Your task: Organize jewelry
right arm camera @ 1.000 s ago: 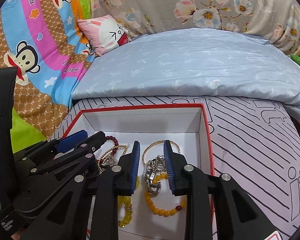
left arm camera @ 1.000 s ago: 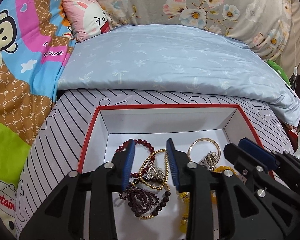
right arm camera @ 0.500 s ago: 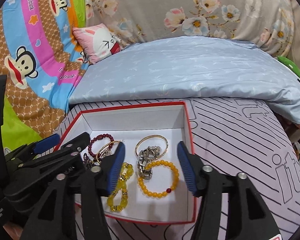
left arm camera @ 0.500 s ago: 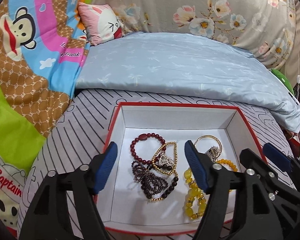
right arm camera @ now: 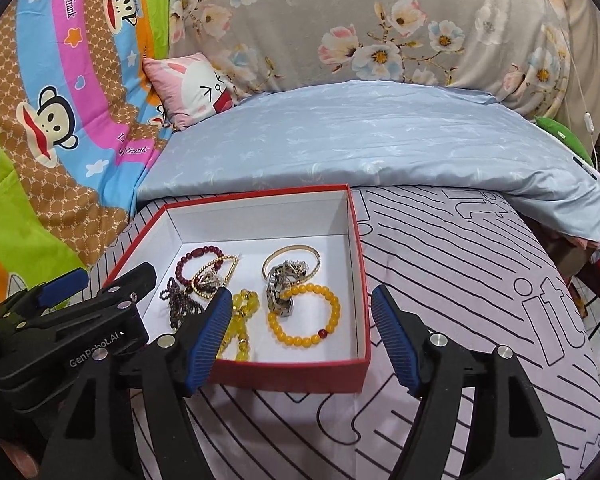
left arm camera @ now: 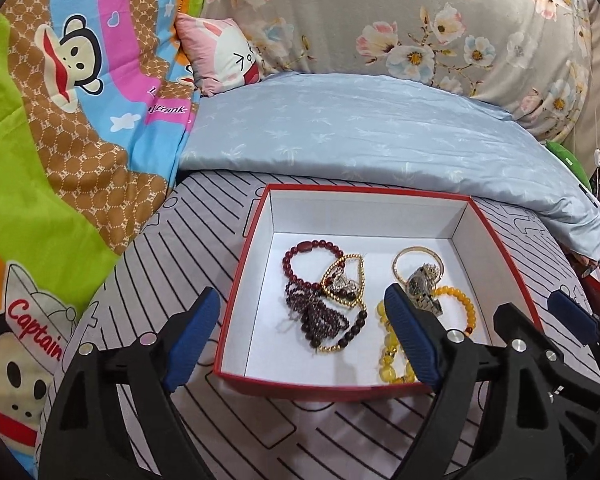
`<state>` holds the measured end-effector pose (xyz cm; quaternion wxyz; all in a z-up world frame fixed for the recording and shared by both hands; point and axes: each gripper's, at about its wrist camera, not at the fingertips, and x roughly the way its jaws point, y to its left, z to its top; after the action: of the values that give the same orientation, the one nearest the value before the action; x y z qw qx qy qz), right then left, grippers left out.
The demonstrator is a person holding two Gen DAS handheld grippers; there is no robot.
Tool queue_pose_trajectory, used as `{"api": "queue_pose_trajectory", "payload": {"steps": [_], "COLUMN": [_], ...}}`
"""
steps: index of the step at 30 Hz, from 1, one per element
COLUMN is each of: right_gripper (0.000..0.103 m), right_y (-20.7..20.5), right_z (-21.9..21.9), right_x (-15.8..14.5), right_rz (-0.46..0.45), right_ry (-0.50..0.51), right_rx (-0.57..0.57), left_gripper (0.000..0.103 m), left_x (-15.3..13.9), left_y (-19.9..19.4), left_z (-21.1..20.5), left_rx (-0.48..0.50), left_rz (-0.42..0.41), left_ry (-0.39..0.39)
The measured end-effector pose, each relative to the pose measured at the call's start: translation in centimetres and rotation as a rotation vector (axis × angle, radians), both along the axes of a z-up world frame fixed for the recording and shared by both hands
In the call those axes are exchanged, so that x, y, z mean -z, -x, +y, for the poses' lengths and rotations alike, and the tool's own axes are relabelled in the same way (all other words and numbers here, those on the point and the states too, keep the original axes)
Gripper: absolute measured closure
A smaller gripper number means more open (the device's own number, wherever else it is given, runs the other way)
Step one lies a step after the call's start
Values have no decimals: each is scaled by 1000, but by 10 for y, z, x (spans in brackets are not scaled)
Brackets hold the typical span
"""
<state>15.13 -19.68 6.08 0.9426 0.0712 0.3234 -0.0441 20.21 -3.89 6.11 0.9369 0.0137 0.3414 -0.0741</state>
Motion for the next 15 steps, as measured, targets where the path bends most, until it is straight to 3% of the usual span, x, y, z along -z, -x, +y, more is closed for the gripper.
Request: {"api": "queue_pose_trajectory", "payload": {"steps": [15], "right_gripper": [34], "right_y": [16], "right_z": [8], "right_x": [13], "right_rz": [1], "right_ry": [53], "right_rx": [1], "left_gripper": [23], "left_x": [17], "left_y": [18], "left_z": [6], "left_rx": [-34], "left_rz": [-11], "left_ry": [-5]}}
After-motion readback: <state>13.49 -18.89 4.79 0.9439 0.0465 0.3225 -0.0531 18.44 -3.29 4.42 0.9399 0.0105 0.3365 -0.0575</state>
